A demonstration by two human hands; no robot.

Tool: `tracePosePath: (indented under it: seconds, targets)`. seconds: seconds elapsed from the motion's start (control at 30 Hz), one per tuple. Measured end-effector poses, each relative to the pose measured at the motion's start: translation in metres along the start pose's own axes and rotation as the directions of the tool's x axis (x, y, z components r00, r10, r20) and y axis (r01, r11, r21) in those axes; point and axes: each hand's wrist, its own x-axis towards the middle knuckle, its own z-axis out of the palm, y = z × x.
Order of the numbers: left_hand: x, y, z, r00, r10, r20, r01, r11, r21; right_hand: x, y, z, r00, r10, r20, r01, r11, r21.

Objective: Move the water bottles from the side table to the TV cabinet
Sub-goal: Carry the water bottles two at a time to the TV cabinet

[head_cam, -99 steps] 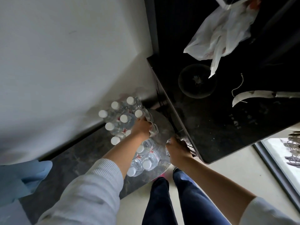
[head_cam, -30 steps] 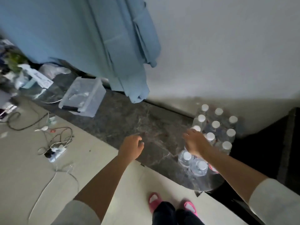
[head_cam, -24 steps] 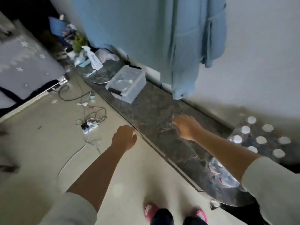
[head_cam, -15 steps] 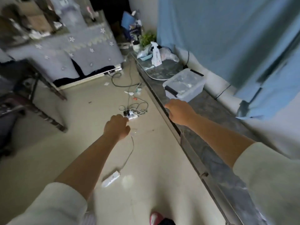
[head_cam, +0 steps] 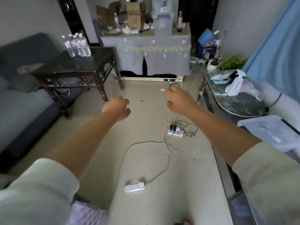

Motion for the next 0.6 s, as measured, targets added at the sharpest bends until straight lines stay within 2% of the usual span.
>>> tracePosePath:
  seconds: [0.17,0.33,0.6]
  targets:
    - [0.061,-0.057,-0.012,0.997,-0.071,-0.025,0.07,0.997,-0.013,0.094,-0.024,0.01,0.996,-0.092,-0.002,0.092,0.996,0.018]
    - [0.146,-0.109,-0.036,0.975,-0.216,-0.055,0.214,0.976,-0.039,0.219,-0.038,0.014,0.976,-0.218,-0.021,0.218,0.975,0.045]
    - [0.264,-0.185,-0.062,0.926,-0.368,-0.089,0.358,0.927,-0.112,0.402,-0.059,0.015,0.962,-0.263,-0.069,0.272,0.946,0.179]
